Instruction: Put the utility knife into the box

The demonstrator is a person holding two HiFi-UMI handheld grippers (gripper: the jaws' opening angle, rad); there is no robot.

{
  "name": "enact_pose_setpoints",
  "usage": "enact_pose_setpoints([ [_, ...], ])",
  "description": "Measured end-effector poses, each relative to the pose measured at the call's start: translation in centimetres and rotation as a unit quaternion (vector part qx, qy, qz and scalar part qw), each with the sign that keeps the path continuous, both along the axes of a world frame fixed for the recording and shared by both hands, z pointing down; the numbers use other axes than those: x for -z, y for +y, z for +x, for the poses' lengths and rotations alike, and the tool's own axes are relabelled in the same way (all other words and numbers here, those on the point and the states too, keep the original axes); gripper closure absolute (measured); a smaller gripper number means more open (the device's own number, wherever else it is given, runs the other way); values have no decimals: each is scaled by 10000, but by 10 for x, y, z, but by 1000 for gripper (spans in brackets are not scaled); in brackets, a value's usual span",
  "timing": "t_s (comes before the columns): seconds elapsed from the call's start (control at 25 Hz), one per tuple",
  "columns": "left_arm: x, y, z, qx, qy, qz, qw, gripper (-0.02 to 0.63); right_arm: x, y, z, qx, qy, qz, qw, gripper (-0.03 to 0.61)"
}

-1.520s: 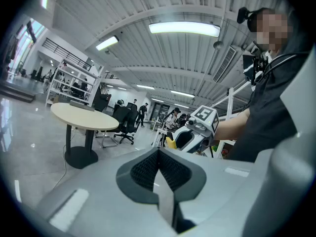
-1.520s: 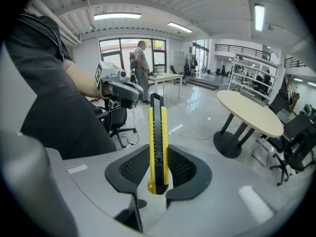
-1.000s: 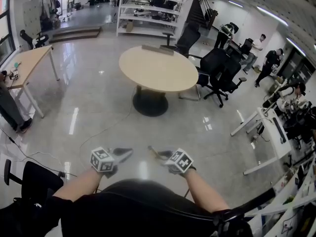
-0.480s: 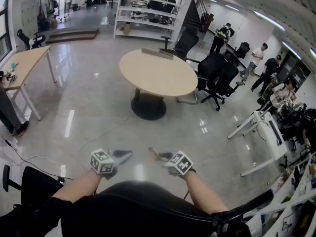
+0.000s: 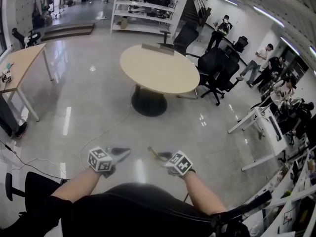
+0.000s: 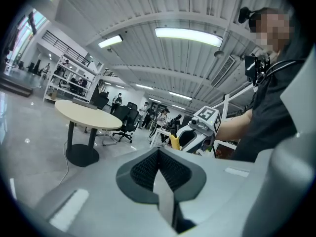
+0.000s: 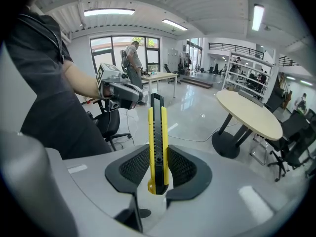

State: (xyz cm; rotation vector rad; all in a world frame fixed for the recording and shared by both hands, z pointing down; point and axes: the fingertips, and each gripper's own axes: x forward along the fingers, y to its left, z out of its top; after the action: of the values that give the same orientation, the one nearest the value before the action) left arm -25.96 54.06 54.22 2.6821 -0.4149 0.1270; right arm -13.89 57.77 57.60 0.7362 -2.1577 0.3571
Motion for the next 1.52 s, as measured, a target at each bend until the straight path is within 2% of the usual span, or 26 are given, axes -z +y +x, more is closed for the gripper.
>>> enact_pose_setpoints([
  [0.2,-6,-10,12,-20,-43,-81,10000,615,-10,-10,7,-28,-177,-95,9998,448],
  [0.36,-11,-21,36,104,-164,-125,9997,615,-19,-29,32,87,-377,-71,9992,448],
  [0.72,1,-69,143,699,-288,-23,9971,615,-9,-88,143,680,-323,11,9972,448],
  [1.0,-3,-91,206,808,-415,-71,9958,615,-17,-123,202,886,-380,25,9953,448],
  [1.32,-15,-142,223,735,-397,-221,9963,615,-26,-168,223,817,-325,-95,9961,448],
  [1.52,-21,-187,208,449,-222,-240,9985,615,-24,-207,203,654,-192,-88,9976,448],
])
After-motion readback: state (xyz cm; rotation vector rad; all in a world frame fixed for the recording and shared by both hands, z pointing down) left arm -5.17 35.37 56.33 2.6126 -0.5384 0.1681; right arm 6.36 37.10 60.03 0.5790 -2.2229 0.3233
